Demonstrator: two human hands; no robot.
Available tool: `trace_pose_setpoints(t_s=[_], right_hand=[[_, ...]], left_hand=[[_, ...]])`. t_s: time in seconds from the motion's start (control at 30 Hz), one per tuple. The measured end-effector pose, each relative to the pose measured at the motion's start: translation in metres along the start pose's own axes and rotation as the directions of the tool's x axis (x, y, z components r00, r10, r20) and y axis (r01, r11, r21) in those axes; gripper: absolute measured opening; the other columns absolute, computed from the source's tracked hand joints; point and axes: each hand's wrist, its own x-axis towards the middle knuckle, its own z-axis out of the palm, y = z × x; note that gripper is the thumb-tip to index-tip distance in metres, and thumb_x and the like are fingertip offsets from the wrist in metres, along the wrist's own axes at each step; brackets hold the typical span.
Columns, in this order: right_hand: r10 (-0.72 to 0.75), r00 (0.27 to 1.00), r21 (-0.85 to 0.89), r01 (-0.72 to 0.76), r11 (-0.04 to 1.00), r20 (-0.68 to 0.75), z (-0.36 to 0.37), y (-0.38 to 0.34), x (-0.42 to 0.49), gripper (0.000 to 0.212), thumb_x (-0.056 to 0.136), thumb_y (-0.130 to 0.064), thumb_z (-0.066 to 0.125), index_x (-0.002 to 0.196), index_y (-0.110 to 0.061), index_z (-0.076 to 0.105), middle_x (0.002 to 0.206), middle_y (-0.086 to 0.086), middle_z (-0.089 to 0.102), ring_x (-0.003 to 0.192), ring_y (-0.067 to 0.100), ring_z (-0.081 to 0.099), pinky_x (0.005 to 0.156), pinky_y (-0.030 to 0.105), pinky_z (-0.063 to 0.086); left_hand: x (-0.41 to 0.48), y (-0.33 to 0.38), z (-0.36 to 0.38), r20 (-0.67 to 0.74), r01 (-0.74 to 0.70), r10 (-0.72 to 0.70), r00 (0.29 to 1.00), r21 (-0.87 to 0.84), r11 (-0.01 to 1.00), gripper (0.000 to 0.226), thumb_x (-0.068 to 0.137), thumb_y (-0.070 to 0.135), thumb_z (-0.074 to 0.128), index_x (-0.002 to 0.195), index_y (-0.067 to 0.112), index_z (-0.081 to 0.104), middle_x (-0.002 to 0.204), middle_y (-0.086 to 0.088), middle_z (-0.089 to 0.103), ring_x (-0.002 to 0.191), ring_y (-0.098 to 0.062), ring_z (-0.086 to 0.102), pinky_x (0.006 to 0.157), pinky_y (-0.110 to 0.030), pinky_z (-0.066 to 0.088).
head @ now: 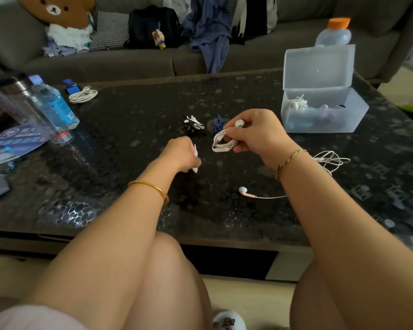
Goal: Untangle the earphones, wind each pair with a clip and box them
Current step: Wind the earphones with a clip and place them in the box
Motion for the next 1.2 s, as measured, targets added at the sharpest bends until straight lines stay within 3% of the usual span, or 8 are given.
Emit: trace_pose_setpoints(t_s=[0.07,0.17,0.4,0.6,0.73,0.83,1.07,1.2], right_hand=[[-0.008,0.999,0.034,0.009,0.999,-0.032,-0.008,-0.002,0.000,0.004,0.088,-0.004,0.063,0.087,-0.007,0.065,0.087,0.014,0.068,0.075,0.020,0.068,0.054,0.019,0.056],[0.020,0.994,0.116,-0.008,0.993,-0.104,-0.029,-0.005,-0.001,0.005,0.088,-0.006,0.062,0.087,-0.010,0.065,0.088,0.009,0.067,0.071,0.011,0.067,0.053,0.016,0.053],[0.147,0.969,0.234,-0.099,0.967,-0.198,-0.074,0.015,0.003,0.005,0.089,-0.005,0.060,0.089,-0.008,0.064,0.082,0.008,0.067,0.070,0.016,0.065,0.055,0.020,0.054],[0.162,0.963,0.207,-0.117,0.971,-0.214,-0.089,0.022,0.013,0.011,0.090,-0.004,0.059,0.100,-0.002,0.063,0.080,0.007,0.065,0.066,0.010,0.063,0.055,0.017,0.054],[0.152,0.965,0.218,-0.104,0.970,-0.214,-0.087,0.021,0.019,0.010,0.090,-0.003,0.060,0.098,-0.001,0.064,0.080,0.007,0.067,0.069,0.012,0.065,0.059,0.019,0.055],[0.145,0.969,0.265,-0.089,0.960,-0.201,-0.087,0.020,0.019,0.011,0.090,-0.004,0.060,0.099,-0.002,0.065,0.081,0.007,0.067,0.070,0.011,0.065,0.061,0.021,0.056],[0.096,0.982,0.390,-0.025,0.921,-0.164,-0.087,0.014,0.014,0.007,0.091,-0.004,0.058,0.089,-0.007,0.064,0.080,0.006,0.067,0.062,0.007,0.064,0.058,0.017,0.053],[0.050,0.990,0.408,0.009,0.913,-0.133,-0.083,0.011,0.014,0.007,0.090,-0.004,0.058,0.088,-0.008,0.064,0.080,0.006,0.068,0.063,0.008,0.065,0.055,0.016,0.052]], left_hand=[[-0.002,0.019,-0.001,0.064,0.034,-0.015,0.998,-0.300,0.953,0.023,0.080,-0.001,0.067,0.083,0.014,0.050,0.104,-0.013,0.057,0.083,-0.024,0.063,0.077,-0.040,0.059],[-0.006,0.056,-0.001,0.228,0.151,0.007,0.974,-0.667,0.730,0.018,0.081,-0.007,0.065,0.093,0.005,0.061,0.115,-0.017,0.060,0.093,-0.022,0.064,0.064,-0.026,0.058],[-0.005,0.104,0.026,0.300,0.239,0.127,0.946,-0.905,0.353,0.026,0.090,-0.015,0.040,0.107,-0.006,0.058,0.121,-0.025,0.056,0.084,-0.024,0.059,0.063,-0.027,0.058],[-0.002,0.116,0.035,0.240,0.126,0.154,0.958,-0.840,0.527,0.025,0.086,-0.018,0.049,0.088,0.004,0.060,0.093,-0.014,0.057,0.077,-0.018,0.059,0.065,-0.023,0.053],[0.002,0.116,0.037,0.180,0.041,0.164,0.970,-0.787,0.615,0.047,0.083,-0.014,0.059,0.128,0.000,0.051,0.113,-0.017,0.059,0.080,-0.016,0.059,0.057,-0.018,0.050],[0.004,0.110,0.038,0.133,-0.001,0.144,0.981,-0.732,0.681,0.049,0.082,-0.007,0.066,0.128,0.003,0.052,0.116,-0.016,0.061,0.084,-0.019,0.062,0.061,-0.023,0.049],[-0.003,0.105,0.031,0.109,-0.065,0.191,0.976,-0.686,0.724,0.047,0.084,0.010,0.071,0.127,0.007,0.052,0.106,-0.010,0.064,0.079,-0.011,0.063,0.065,-0.022,0.050],[-0.011,0.109,0.028,0.123,-0.054,0.208,0.971,-0.728,0.683,0.028,0.091,0.011,0.063,0.119,0.007,0.058,0.087,-0.006,0.067,0.054,0.001,0.064,0.058,-0.018,0.044]])
